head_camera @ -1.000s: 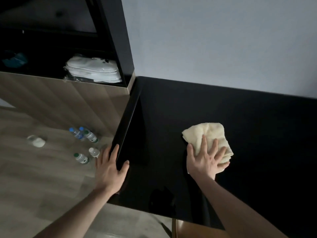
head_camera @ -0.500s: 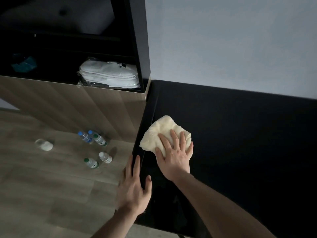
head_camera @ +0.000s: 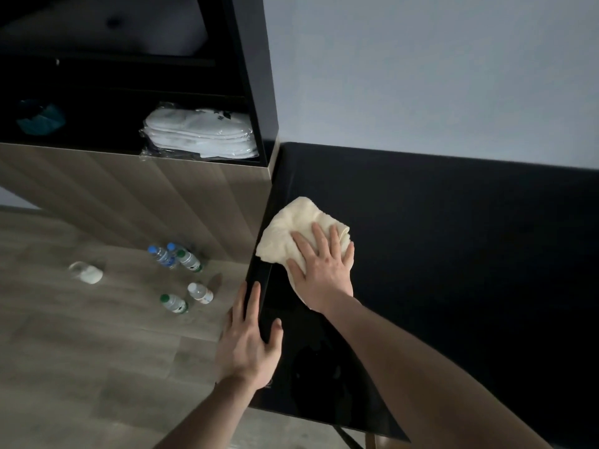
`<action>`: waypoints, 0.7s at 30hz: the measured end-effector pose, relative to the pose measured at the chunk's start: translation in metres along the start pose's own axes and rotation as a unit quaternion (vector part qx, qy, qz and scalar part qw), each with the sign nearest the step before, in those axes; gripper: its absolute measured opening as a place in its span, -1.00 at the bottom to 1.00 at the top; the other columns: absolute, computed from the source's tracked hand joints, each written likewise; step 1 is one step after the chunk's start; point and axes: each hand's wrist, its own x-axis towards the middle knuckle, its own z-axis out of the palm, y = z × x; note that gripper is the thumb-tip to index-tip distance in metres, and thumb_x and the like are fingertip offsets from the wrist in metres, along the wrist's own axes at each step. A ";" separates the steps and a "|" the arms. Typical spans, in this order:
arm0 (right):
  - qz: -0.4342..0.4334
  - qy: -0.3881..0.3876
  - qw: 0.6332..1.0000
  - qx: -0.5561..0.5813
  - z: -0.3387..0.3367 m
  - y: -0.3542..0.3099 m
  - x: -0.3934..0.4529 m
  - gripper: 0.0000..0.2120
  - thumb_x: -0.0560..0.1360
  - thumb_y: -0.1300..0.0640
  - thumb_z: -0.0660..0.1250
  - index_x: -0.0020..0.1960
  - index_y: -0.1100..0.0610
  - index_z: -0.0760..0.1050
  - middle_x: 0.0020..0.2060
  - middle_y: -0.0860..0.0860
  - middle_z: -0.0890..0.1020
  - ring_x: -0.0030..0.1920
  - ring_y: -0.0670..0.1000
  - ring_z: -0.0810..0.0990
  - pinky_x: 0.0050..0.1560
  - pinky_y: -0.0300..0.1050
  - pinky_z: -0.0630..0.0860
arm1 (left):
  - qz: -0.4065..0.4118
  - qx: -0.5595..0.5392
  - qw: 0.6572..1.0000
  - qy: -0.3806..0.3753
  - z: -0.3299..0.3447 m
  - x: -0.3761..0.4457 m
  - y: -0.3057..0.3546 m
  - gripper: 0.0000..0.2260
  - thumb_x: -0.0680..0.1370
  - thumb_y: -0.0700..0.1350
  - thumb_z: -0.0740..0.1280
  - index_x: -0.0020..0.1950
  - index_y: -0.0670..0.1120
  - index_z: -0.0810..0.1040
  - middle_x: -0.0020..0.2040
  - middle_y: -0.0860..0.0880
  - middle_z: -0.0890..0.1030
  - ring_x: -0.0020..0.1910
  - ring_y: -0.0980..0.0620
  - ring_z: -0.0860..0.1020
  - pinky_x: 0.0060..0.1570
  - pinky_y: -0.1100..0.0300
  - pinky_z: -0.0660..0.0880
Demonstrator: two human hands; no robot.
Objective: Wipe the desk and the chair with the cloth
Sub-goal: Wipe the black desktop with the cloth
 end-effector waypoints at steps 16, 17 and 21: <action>0.031 0.011 0.999 -0.006 -0.046 0.144 -0.116 -0.34 0.65 -0.44 -0.10 0.70 -0.27 0.02 0.73 -0.11 -0.07 0.71 0.11 -0.29 0.65 0.37 -0.22 | 0.101 0.112 0.988 0.018 0.011 -0.024 0.033 -0.31 0.60 0.24 0.08 0.68 -0.07 0.26 0.71 -0.08 0.13 0.64 -0.22 0.20 0.59 -0.29 0.21; 0.035 0.013 0.999 -0.004 -0.052 0.157 -0.121 -0.34 0.65 -0.44 -0.10 0.70 -0.27 0.03 0.73 -0.11 -0.07 0.71 0.11 -0.29 0.65 0.37 -0.23 | 0.118 0.114 0.986 0.012 0.017 -0.031 0.048 -0.31 0.60 0.24 0.08 0.68 -0.06 0.26 0.72 -0.07 0.12 0.66 -0.19 0.17 0.61 -0.27 0.16; 0.050 0.026 0.998 0.007 -0.075 0.217 -0.144 -0.34 0.64 -0.45 -0.07 0.69 -0.26 0.06 0.73 -0.11 -0.05 0.71 0.09 -0.29 0.64 0.37 -0.23 | 0.162 0.113 0.980 -0.019 0.053 -0.057 0.121 -0.31 0.61 0.28 0.09 0.68 -0.03 0.25 0.73 -0.03 0.08 0.70 -0.12 0.07 0.65 -0.22 0.05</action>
